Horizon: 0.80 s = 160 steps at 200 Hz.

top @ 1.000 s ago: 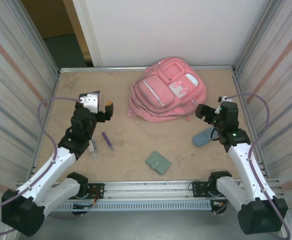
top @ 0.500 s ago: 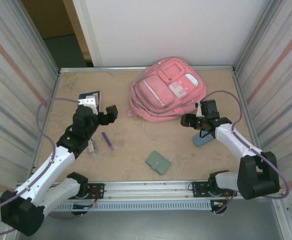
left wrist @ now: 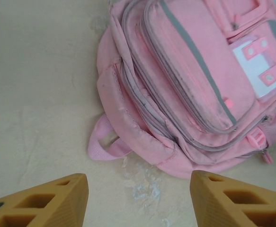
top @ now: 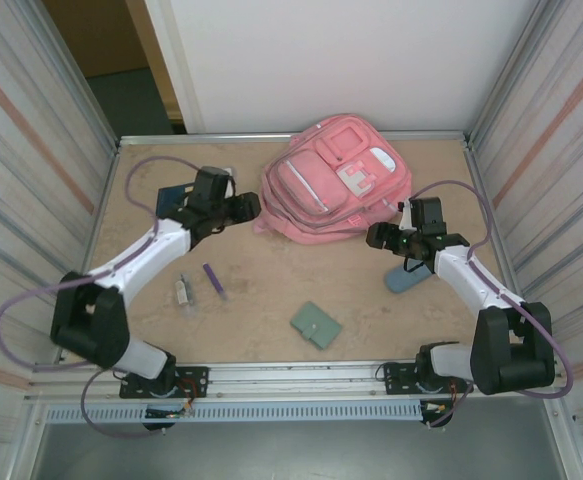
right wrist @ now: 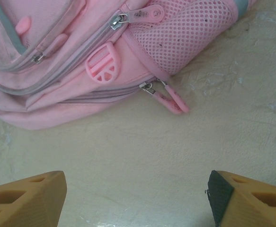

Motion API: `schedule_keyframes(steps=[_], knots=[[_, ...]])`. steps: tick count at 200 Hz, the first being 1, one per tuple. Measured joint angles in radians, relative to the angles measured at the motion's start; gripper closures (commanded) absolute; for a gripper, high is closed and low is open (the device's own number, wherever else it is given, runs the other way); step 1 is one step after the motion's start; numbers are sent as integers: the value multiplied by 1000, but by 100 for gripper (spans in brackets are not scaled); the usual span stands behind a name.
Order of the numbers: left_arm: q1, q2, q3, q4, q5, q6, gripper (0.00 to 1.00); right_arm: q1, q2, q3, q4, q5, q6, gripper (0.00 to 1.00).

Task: Pack books, pencil case, and school supplies into a backpack

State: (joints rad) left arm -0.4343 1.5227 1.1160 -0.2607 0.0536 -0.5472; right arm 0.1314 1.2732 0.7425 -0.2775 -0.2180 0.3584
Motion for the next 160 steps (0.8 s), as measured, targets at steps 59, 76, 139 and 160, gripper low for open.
schedule_keyframes(steps=[59, 76, 139, 160], knots=[[-6, 306, 183, -72, 6, -57, 51, 20, 0, -15, 8, 2, 1, 21], [-6, 367, 224, -77, -2, -74, 51, 27, 4, -22, 5, 4, 1, 21], [-6, 489, 290, -75, -43, -134, 54, 60, 42, -19, -6, 16, -5, 21], [-6, 503, 299, -75, -47, -138, 56, 66, 47, -16, -16, 20, -9, 21]])
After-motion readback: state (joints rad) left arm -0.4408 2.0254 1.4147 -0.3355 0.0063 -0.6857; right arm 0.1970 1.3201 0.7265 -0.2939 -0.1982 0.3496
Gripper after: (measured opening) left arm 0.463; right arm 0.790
